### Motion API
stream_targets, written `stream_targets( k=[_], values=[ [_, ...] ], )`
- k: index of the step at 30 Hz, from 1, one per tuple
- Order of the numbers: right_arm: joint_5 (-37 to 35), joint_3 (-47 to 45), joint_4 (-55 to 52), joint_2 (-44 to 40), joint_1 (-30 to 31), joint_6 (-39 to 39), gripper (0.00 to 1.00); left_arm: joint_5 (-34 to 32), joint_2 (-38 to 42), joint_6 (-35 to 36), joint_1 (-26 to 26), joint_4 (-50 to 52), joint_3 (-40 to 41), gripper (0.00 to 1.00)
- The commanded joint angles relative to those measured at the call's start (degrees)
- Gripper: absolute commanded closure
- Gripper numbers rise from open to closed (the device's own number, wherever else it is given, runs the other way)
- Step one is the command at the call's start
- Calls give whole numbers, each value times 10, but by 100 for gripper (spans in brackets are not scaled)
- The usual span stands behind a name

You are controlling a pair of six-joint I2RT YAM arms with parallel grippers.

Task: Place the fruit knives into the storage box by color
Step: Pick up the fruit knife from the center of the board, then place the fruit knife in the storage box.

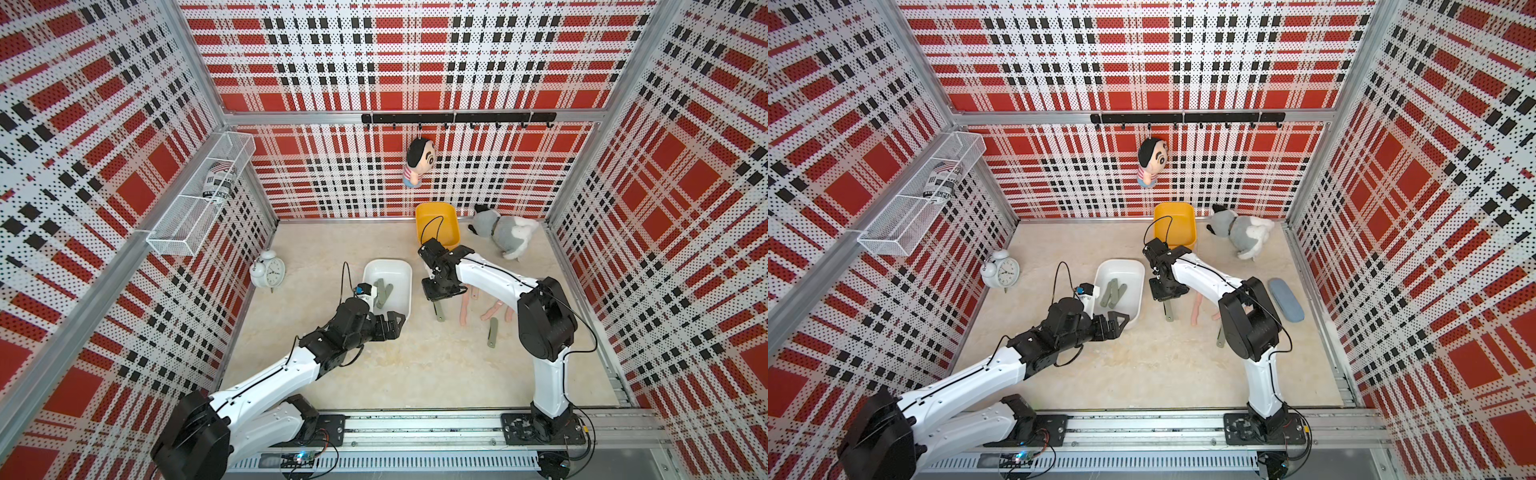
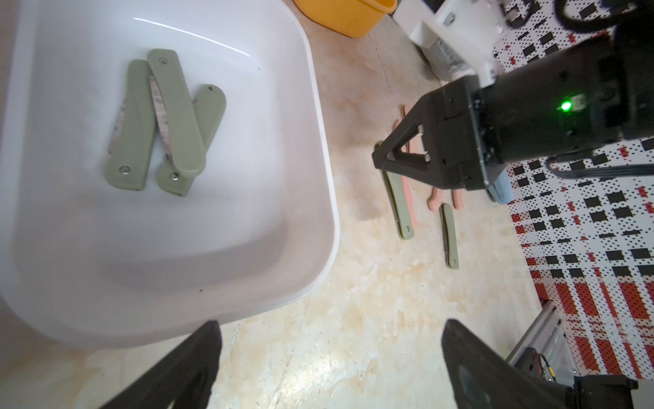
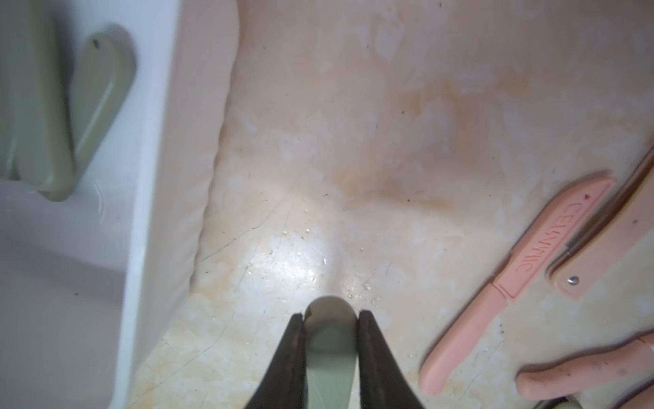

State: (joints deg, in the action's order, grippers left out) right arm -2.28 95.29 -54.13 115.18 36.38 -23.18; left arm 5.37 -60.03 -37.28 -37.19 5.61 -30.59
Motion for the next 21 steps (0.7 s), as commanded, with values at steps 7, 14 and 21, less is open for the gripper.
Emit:
stream_targets(
  k=[7,14,21],
  values=[
    [23,145,-45,25,14,9,81,7,17,44,47,52,-41,1],
    [59,296,-71,112,34,-5,80,39,21,50,77,50,-43,2],
    [105,351,-35,171,43,-37,80,70,13,52,102,37,-39,2]
  ],
)
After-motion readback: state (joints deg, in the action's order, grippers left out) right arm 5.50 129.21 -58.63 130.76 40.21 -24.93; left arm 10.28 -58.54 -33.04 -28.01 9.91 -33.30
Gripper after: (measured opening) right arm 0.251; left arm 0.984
